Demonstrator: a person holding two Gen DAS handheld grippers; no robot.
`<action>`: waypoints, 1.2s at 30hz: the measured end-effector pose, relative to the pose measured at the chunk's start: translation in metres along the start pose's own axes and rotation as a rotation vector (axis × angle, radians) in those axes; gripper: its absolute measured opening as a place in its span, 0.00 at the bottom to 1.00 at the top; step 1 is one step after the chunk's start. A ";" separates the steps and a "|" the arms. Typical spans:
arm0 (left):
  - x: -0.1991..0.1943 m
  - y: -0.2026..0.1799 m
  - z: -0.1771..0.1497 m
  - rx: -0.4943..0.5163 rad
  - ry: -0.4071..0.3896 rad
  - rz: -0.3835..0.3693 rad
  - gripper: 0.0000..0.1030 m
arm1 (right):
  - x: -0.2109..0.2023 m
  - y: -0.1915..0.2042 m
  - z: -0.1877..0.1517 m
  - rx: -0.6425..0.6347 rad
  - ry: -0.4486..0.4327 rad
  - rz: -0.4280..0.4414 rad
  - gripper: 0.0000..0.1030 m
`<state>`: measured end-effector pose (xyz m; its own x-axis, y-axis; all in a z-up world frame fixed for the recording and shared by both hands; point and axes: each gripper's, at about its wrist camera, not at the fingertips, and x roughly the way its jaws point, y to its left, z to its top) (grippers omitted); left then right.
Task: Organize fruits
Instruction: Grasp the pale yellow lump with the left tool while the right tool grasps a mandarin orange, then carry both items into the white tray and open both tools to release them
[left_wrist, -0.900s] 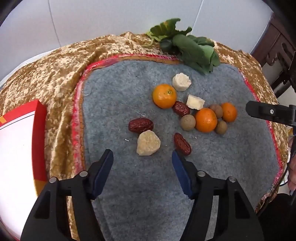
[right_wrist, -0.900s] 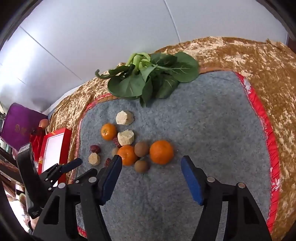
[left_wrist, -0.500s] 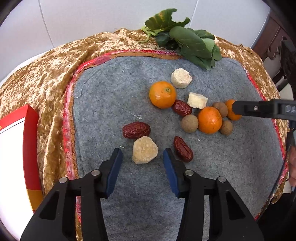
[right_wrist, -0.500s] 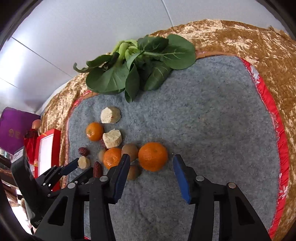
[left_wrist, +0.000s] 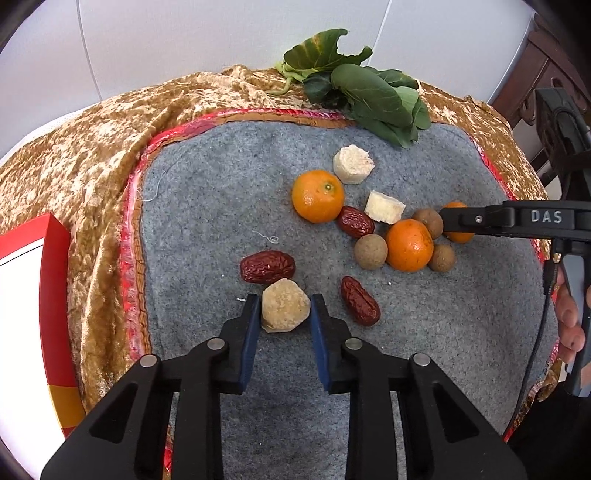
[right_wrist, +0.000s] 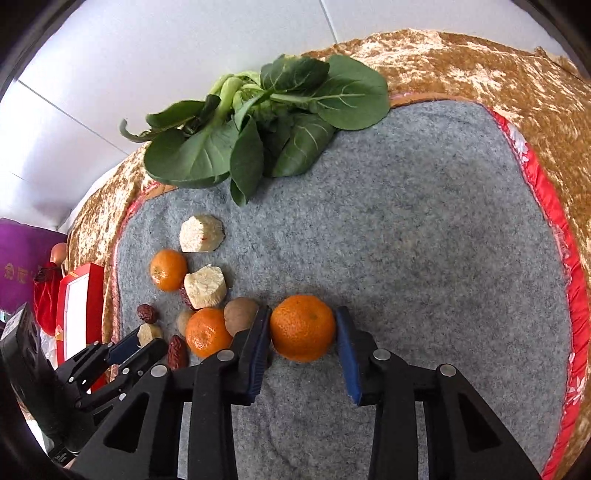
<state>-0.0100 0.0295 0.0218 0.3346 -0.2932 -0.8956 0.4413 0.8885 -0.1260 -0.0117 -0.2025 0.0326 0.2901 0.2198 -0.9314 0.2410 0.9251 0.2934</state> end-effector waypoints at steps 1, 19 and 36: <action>-0.001 -0.002 -0.001 -0.001 -0.002 0.007 0.23 | -0.005 -0.003 -0.002 0.004 -0.002 -0.002 0.33; -0.118 0.027 -0.038 -0.118 -0.261 0.120 0.23 | -0.078 0.080 -0.031 -0.218 -0.248 0.221 0.33; -0.165 0.144 -0.124 -0.471 -0.170 0.469 0.23 | -0.029 0.272 -0.154 -0.639 -0.209 0.382 0.33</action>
<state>-0.1047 0.2495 0.0986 0.5451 0.1426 -0.8261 -0.1787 0.9825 0.0516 -0.0968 0.0903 0.1065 0.4300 0.5558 -0.7115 -0.4742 0.8096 0.3459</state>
